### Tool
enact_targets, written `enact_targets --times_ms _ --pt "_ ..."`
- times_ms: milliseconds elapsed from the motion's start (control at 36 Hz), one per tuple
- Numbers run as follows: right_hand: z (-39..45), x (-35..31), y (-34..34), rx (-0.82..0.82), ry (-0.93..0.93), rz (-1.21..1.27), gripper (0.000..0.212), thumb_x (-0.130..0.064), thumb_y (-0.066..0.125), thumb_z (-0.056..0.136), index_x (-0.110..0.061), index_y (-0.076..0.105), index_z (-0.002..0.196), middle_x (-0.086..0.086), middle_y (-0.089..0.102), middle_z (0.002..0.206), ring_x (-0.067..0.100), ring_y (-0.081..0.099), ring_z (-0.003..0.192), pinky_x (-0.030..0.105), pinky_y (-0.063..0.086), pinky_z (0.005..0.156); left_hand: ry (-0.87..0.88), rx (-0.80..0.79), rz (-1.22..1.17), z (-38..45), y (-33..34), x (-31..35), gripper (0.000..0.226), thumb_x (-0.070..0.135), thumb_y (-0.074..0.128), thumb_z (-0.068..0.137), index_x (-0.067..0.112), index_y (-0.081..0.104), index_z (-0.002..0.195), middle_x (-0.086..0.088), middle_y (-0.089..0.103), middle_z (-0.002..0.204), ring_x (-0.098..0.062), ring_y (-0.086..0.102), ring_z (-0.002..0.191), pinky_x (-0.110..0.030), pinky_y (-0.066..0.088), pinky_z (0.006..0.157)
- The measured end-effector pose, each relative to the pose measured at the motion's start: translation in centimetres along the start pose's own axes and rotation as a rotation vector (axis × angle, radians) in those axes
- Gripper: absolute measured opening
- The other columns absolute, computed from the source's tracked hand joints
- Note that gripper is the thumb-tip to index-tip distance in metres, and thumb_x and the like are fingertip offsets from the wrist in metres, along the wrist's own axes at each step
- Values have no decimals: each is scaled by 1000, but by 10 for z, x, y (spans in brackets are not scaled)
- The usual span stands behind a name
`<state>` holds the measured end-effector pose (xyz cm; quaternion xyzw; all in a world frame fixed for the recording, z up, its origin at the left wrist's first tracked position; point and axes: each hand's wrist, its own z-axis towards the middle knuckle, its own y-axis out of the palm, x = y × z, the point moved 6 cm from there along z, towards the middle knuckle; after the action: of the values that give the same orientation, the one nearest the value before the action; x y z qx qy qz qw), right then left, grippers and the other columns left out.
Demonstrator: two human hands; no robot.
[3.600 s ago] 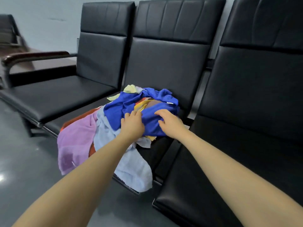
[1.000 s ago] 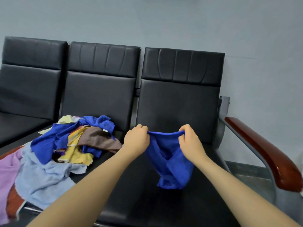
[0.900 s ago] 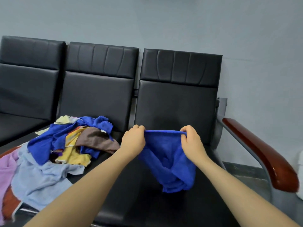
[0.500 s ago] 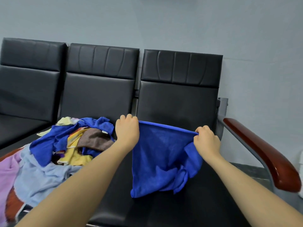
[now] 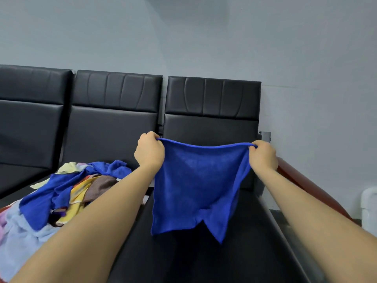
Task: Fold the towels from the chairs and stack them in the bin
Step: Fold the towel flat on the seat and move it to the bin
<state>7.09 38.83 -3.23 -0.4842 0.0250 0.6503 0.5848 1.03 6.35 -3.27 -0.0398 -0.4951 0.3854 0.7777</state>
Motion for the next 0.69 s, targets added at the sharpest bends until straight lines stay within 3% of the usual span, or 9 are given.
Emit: enact_targets --times_ms 56,167,306,444,528,583,694 --pt "12 1 0 13 88 185 29 -7 39 94 -21 59 77 11 66 85 34 65 70 42 56 67 -25 15 -73 7 1 6 32 5 39 90 12 63 110 -8 59 115 -28 56 98 -34 40 73" --pt "28 3 -4 68 163 405 39 -1 37 89 -27 57 68 9 64 85 36 67 78 50 58 71 -43 13 -232 18 8 19 31 3 39 89 9 63 108 -6 62 110 -22 54 91 -31 40 71" --pt "35 -3 -12 133 29 383 31 -6 36 96 -15 66 101 7 63 103 22 55 88 27 40 73 -88 -11 -493 19 17 28 24 1 34 92 12 53 103 2 54 98 -16 49 87 -25 36 72" --pt "18 0 -16 145 -27 453 26 -6 31 100 -13 56 104 0 49 111 13 47 93 18 35 78 -68 -45 -596 3 24 23 18 6 33 95 18 43 103 17 47 85 -14 48 84 -25 36 73" --pt "0 6 -16 113 -55 486 24 -5 31 99 -15 53 99 0 47 109 12 45 93 6 33 66 -96 -16 -609 -14 25 11 16 8 34 95 19 43 102 18 47 85 -14 49 85 -26 36 76" --pt "-11 15 -12 75 -53 490 22 -5 32 98 -15 52 95 3 48 109 12 46 91 9 34 66 -131 8 -590 -24 25 -1 14 9 35 94 18 43 100 8 53 89 -18 50 85 -28 37 76" --pt "-29 33 -5 60 -19 443 22 -7 36 95 -17 55 91 7 56 110 18 50 97 27 37 81 -184 25 -516 -41 27 -24 9 13 36 94 16 44 96 -2 56 87 -21 51 78 -32 39 72"
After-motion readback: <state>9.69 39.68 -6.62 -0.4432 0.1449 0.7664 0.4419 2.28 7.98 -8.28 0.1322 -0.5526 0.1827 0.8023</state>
